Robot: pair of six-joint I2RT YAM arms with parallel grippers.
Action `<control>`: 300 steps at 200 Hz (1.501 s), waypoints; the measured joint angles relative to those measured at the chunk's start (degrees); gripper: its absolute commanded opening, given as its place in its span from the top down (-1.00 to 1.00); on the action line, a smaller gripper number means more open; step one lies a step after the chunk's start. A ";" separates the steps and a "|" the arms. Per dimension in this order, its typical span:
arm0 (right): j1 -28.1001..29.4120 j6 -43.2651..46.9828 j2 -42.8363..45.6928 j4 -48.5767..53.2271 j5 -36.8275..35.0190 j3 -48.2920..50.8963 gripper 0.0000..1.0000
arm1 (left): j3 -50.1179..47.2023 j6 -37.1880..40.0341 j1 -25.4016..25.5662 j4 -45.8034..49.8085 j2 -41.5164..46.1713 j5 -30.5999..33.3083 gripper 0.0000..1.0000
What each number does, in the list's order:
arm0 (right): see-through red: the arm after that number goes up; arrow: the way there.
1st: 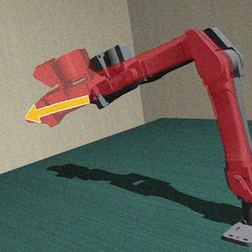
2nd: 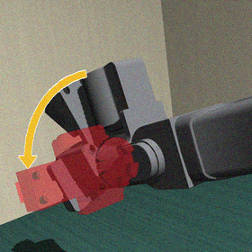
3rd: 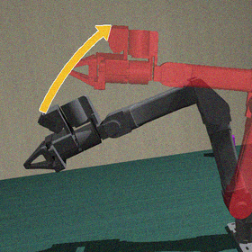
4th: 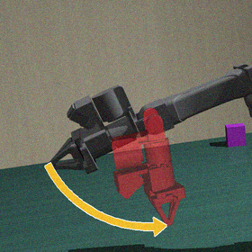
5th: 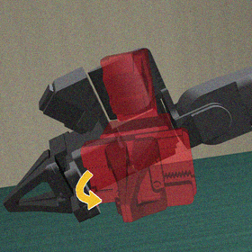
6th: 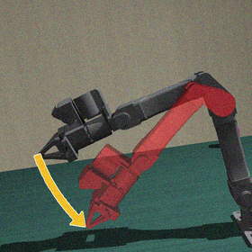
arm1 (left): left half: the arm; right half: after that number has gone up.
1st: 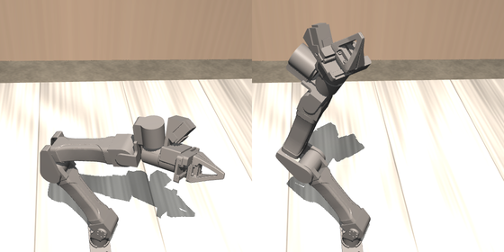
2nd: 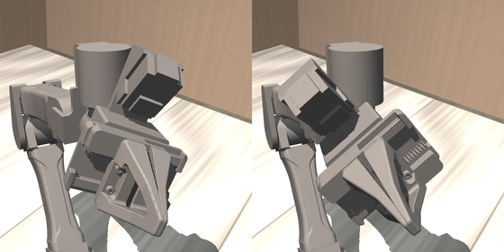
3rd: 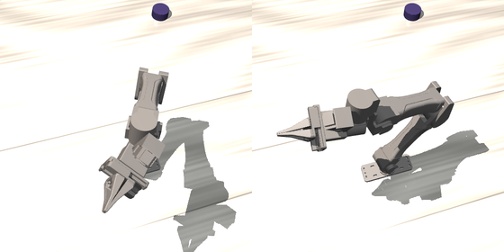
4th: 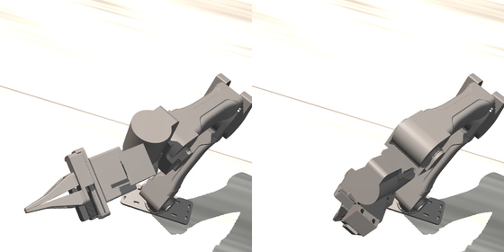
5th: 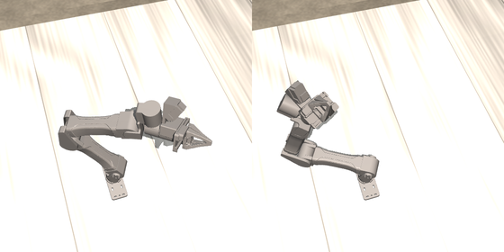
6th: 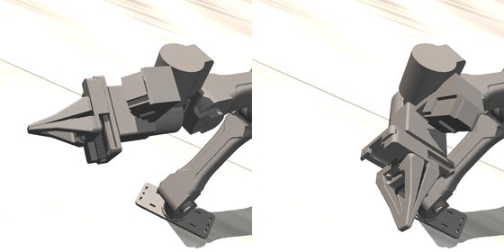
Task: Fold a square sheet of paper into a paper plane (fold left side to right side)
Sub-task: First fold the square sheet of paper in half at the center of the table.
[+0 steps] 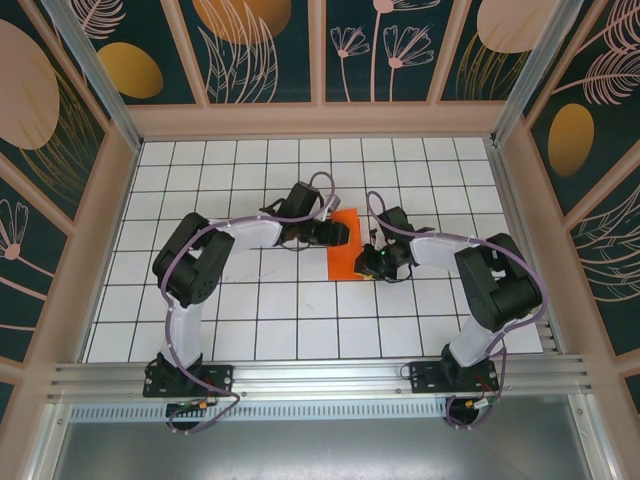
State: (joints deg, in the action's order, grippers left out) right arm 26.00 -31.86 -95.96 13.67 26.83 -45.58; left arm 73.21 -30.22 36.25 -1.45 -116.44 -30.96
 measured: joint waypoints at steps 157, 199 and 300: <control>0.37 0.68 -0.63 1.88 -1.36 -1.22 0.63 | 5.03 2.45 -0.96 5.03 -5.88 5.38 0.11; 0.63 1.51 -0.90 2.69 -1.92 -1.92 0.63 | 7.43 3.04 -1.22 6.38 -7.39 5.27 0.10; 1.01 1.60 -1.60 2.93 -3.26 -2.80 0.63 | 18.88 3.82 -4.98 9.49 -14.29 4.72 0.05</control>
State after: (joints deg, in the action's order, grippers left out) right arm 27.00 -30.26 -97.56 16.60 23.57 -48.38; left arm 92.09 -26.39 31.27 8.03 -130.74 -26.24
